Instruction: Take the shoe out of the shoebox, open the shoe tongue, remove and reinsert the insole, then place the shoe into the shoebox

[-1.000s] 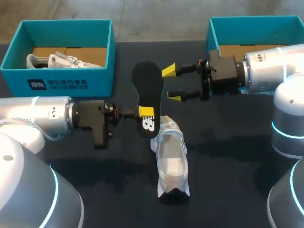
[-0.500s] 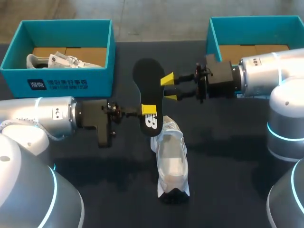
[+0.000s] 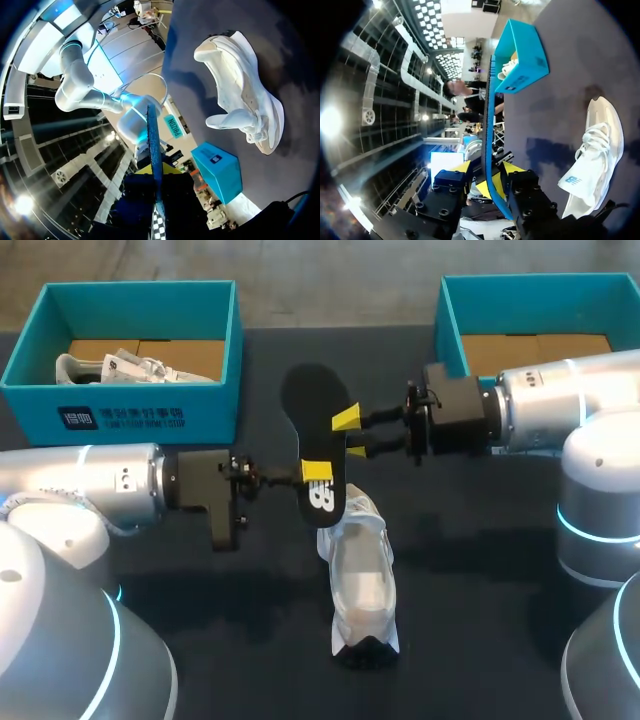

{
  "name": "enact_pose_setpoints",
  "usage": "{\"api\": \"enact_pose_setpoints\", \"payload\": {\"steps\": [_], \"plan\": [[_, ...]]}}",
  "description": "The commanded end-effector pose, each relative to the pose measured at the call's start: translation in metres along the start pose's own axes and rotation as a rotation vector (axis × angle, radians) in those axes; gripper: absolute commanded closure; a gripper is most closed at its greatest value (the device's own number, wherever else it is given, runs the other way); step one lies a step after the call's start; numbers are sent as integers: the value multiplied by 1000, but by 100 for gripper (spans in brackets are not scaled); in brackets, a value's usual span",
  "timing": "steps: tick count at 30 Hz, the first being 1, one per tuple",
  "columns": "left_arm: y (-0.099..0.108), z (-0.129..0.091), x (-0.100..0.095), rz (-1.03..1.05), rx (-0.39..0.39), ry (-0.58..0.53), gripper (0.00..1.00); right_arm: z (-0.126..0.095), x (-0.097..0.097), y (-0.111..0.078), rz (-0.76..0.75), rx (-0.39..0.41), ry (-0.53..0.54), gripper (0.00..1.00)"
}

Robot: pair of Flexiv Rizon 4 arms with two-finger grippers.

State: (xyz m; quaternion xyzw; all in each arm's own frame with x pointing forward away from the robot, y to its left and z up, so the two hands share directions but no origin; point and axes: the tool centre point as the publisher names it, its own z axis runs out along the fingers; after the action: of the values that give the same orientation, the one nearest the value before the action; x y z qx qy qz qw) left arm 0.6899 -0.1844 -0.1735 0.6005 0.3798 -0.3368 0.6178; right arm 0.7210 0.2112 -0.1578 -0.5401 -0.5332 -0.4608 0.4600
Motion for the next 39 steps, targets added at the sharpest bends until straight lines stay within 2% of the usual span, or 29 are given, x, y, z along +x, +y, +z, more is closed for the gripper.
{"api": "enact_pose_setpoints", "payload": {"steps": [1,6,17,18,21,28,29,30,34,39], "plan": [[-1,7,1,3,0,6,100,7,-2,2,1,1,6,70],[-1,10,2,7,-1,9,100,9,-3,2,3,3,13,76],[-1,13,3,8,-8,14,100,10,-4,2,2,5,26,78],[-2,13,4,8,-7,14,100,10,-4,2,2,6,26,82],[-2,14,4,7,-7,15,100,10,-5,3,2,5,26,100],[-3,14,5,3,-8,14,98,9,-5,3,2,5,31,100],[-3,14,5,2,-9,12,43,9,-5,3,2,5,32,100],[-3,14,5,1,-10,11,0,9,-5,3,2,5,33,100],[-5,11,3,-2,-15,9,0,8,-6,3,0,6,37,100],[-7,-3,-4,-12,-25,14,0,6,-8,4,-3,7,43,100]]}}
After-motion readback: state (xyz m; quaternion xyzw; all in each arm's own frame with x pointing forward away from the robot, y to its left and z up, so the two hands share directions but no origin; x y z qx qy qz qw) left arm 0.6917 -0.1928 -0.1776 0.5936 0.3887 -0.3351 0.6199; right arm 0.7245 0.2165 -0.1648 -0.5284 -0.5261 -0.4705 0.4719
